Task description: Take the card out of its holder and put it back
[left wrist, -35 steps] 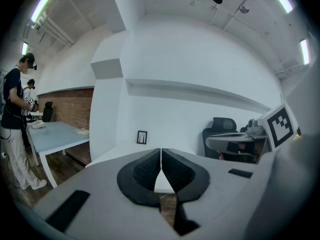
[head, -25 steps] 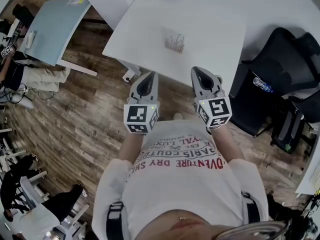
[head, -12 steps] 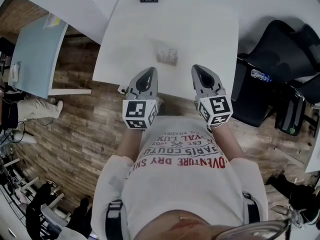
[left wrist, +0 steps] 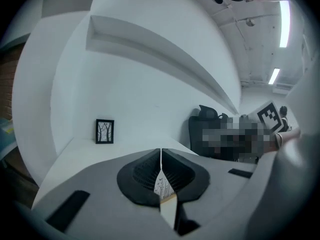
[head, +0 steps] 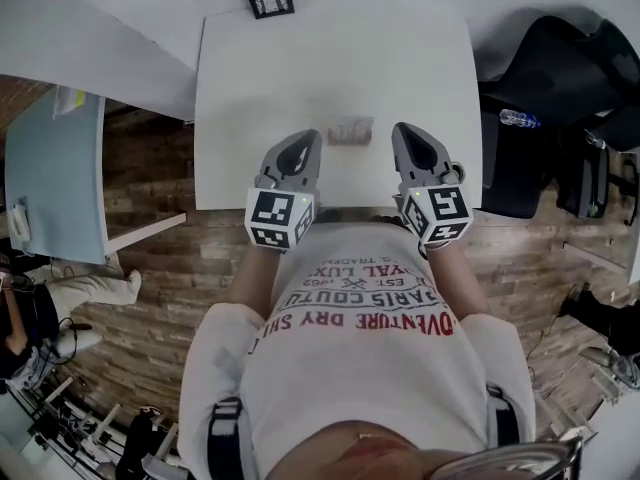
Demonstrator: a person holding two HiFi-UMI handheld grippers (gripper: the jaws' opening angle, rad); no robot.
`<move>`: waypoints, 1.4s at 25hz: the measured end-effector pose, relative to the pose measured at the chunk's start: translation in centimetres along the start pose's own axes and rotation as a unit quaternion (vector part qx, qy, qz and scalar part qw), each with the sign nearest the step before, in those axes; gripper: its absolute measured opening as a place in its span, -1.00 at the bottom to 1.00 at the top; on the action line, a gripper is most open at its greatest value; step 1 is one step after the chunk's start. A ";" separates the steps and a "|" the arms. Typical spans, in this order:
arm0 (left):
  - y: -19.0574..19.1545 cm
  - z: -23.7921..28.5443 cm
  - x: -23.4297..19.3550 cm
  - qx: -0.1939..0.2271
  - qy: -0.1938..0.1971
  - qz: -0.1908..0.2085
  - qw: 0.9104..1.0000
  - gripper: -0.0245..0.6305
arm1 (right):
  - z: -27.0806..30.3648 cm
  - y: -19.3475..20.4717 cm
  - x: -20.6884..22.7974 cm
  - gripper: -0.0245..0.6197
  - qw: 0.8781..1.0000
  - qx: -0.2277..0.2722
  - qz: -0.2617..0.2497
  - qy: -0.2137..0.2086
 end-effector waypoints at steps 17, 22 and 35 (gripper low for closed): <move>6.1 6.8 -3.1 -0.051 0.140 -0.008 0.989 -0.83 | 4.4 4.7 2.7 -0.84 0.995 -0.069 0.032 0.059; 7.0 8.2 -2.8 -0.051 0.228 0.014 0.972 -0.40 | 5.4 6.2 3.9 -0.84 0.993 -0.091 0.034 0.061; 7.5 10.7 -2.8 -0.037 0.366 0.059 0.928 -0.41 | 5.8 8.0 5.6 -0.84 0.990 -0.122 0.042 0.062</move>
Point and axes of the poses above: the fingertips, and each gripper's own axes: z forward along the fingers, x to its right, y out of its underside, the point moved 5 cm from there along -z, backward along the fingers, and after that the axes turned 7 degrees about z, right-handed, at the moved point
